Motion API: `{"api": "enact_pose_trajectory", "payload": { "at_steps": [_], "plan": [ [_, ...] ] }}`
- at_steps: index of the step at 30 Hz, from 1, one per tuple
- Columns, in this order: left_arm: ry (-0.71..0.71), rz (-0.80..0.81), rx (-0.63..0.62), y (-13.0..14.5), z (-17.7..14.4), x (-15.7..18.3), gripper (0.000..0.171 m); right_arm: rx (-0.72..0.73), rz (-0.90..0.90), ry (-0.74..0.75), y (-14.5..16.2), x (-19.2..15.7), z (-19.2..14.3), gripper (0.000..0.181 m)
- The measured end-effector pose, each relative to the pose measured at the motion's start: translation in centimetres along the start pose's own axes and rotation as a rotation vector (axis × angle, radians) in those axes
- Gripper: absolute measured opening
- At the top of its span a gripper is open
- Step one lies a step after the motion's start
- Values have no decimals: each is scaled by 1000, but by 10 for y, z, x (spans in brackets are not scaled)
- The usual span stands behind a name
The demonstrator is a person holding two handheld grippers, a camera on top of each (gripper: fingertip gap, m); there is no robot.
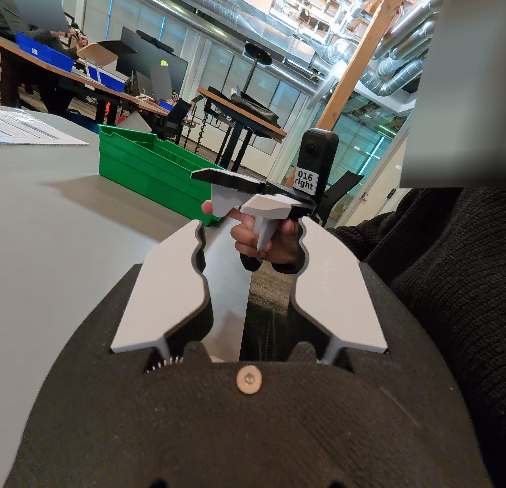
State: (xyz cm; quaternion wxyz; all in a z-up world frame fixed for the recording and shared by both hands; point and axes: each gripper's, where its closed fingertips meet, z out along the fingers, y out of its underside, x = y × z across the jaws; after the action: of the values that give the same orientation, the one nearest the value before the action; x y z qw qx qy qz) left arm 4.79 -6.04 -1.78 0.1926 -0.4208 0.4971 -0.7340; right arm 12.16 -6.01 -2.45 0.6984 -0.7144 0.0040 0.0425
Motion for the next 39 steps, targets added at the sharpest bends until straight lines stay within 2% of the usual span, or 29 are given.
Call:
{"api": "enact_pose_trajectory", "payload": {
  "at_steps": [6,10,17,24,28,33,39],
  "plan": [
    [-19,5,-9,1,0,-2,64,-15,37,-26,4,-2,1,85],
    [-81,-2,13,-3,-2,-13,62,-14,60,-37,5,-2,1,85],
    [-244,270,-51,4,-2,-23,49,-25,23,-49,8,-8,3,84],
    [-225,239,-67,10,-2,-25,43,-27,49,-48,10,-5,2,82],
    [-224,248,-99,18,-1,-28,49,-33,66,-47,12,-3,2,82],
    [-242,243,-138,23,0,-33,69,-46,89,-59,17,-2,4,83],
    [-258,216,-140,23,-1,-38,69,-89,212,-118,28,-5,8,79]
  ]
}}
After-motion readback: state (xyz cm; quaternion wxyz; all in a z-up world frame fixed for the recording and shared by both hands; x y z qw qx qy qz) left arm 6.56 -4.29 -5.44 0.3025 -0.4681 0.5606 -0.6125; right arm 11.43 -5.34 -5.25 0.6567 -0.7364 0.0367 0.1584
